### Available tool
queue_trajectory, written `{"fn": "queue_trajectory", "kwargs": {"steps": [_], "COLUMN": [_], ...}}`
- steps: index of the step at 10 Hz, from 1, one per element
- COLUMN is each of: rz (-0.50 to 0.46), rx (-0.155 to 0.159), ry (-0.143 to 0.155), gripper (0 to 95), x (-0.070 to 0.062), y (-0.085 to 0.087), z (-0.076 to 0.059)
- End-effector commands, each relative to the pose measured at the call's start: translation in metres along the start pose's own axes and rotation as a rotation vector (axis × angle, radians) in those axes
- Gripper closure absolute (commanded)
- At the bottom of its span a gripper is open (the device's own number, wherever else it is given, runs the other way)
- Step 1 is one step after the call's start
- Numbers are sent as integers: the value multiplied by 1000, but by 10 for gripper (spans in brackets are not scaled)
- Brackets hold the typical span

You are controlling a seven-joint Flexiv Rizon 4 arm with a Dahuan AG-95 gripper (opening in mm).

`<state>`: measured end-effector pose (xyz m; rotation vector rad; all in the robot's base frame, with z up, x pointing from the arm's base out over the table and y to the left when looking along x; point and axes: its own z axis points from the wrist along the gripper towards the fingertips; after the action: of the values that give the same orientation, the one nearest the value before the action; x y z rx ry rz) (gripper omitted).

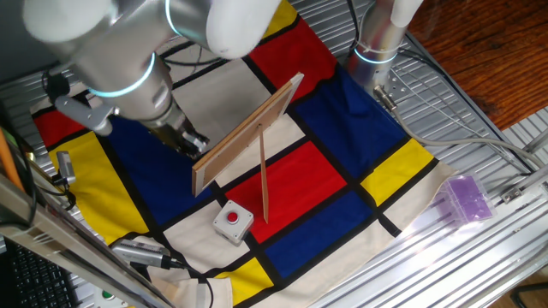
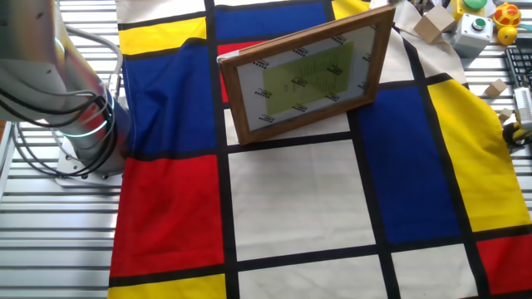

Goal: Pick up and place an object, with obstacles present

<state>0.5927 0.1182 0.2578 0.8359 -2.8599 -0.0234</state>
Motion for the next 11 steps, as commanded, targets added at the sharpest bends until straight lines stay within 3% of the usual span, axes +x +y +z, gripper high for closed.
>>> {"fn": "queue_trajectory", "kwargs": {"steps": [1,4,7,11], "rz": [-14,3,3,-28], "rx": [10,9,14,38], "ry": [-2,-11,-27,-50], "gripper": [950,950,950,950], "x": [4,13,29,49], "y": [-23,-42,-47,-44], "z": [23,54,82,101]}}
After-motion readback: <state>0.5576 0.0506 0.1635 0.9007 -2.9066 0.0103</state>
